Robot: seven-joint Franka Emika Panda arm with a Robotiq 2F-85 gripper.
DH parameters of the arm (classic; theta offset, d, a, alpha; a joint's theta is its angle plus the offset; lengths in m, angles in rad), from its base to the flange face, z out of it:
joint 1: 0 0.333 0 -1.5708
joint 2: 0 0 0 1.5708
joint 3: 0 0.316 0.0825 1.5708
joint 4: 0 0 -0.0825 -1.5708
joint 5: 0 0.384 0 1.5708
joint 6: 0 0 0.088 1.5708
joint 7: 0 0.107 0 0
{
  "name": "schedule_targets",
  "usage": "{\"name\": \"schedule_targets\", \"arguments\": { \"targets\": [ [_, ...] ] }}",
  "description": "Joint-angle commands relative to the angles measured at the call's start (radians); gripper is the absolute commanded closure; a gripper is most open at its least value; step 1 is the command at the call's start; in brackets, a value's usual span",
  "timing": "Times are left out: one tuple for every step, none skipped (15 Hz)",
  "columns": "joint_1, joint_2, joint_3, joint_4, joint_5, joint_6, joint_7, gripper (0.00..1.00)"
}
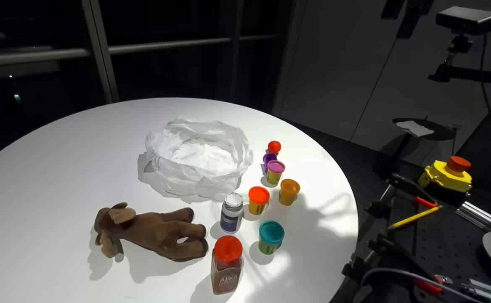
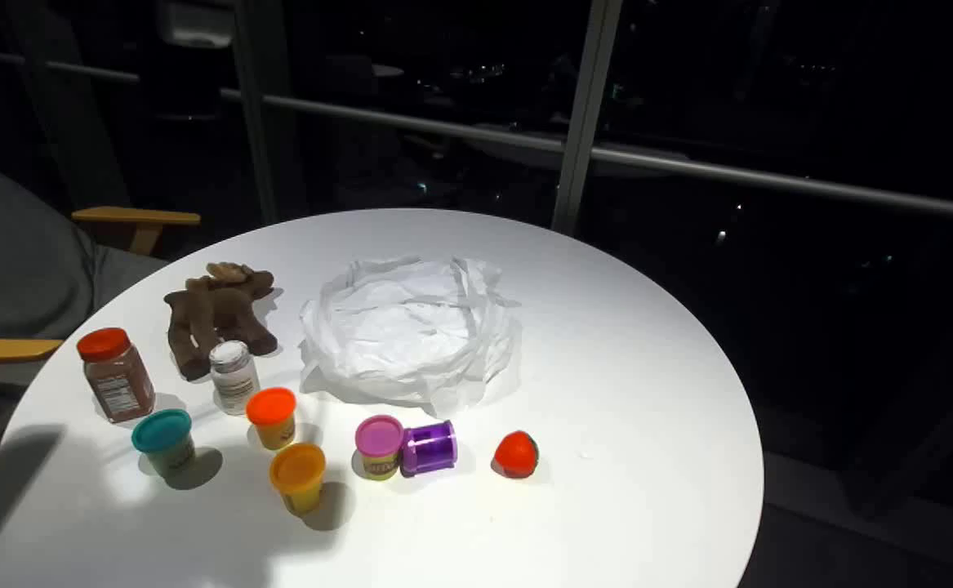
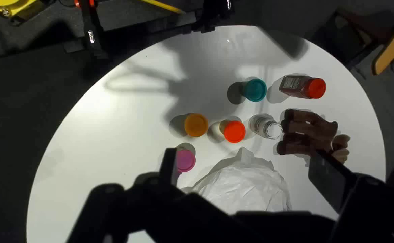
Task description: Put the objects and the bottles in the plastic bag
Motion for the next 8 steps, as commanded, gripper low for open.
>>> {"name": "schedule_targets", "arguments": {
  "targets": [
    [-0.022, 0.002, 0.019, 0.005, 0.01, -0.003, -0.01, 0.0],
    [-0.022, 0.0, 0.019, 0.008, 0.01, -0.003, -0.01, 0.0],
    [-0.022, -0.002, 0.019, 0.01, 0.01, -0.003, -0.01, 0.0],
    [-0.022, -0.003, 0.019, 0.01, 0.01, -0.003, -0.01, 0.0],
    [-0.022, -0.003, 0.019, 0.01, 0.01, -0.003, -0.01, 0.0],
    [-0.022, -0.003, 0.019, 0.01, 0.01, -0.003, -0.01, 0.0],
    [-0.022, -0.003, 0.019, 0.01, 0.01, -0.003, -0.01, 0.0],
    [-0.022, -0.003, 0.019, 0.01, 0.01, -0.003, -0.01, 0.0]
  ]
}}
